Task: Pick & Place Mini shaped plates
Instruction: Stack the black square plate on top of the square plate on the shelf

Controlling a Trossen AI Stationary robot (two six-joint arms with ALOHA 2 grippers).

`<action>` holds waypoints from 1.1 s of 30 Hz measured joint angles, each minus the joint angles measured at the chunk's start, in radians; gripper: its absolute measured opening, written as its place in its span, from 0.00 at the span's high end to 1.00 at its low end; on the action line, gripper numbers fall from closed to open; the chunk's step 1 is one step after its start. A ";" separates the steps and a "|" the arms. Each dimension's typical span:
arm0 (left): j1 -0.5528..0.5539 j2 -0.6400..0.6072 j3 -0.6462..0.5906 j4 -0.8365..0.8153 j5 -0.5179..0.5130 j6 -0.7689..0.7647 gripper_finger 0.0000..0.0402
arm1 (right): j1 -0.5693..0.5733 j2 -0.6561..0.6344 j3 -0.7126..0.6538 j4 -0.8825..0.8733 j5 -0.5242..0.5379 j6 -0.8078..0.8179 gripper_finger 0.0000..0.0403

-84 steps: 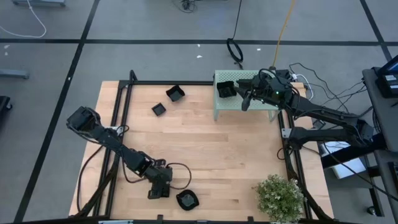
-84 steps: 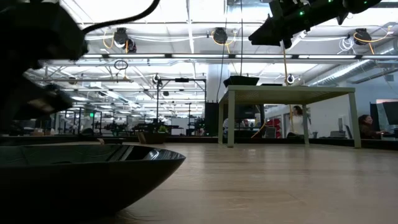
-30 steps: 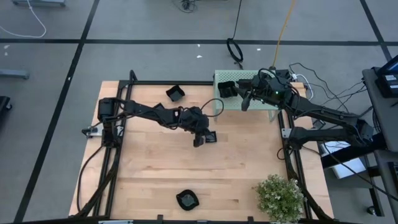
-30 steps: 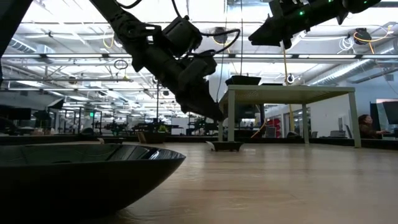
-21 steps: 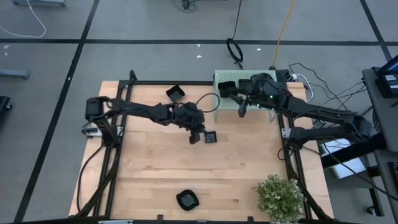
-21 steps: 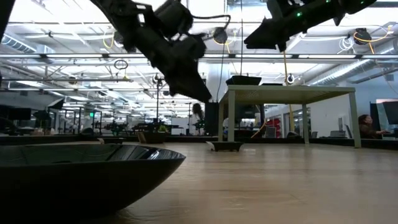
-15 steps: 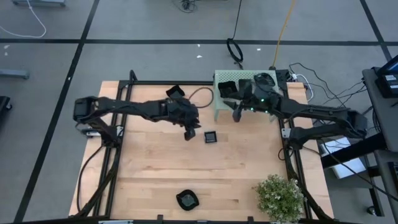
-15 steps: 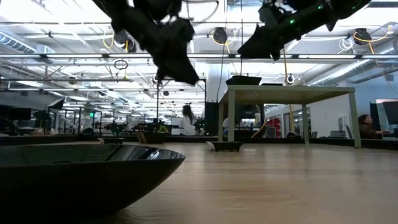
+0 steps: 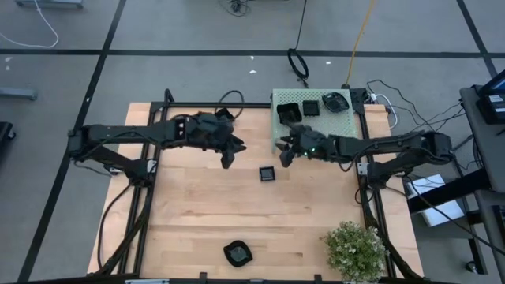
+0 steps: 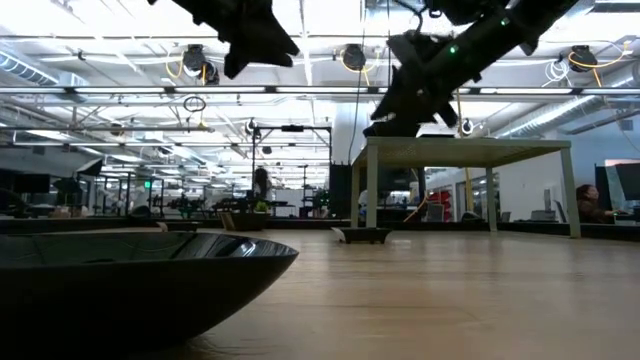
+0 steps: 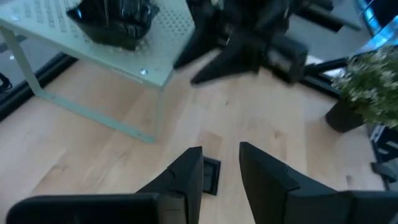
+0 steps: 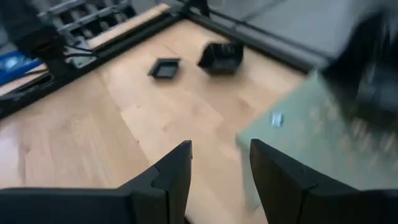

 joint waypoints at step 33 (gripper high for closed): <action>-0.008 -0.143 0.000 -0.103 0.009 0.004 0.73 | 0.098 0.476 0.002 0.099 -0.133 0.674 0.62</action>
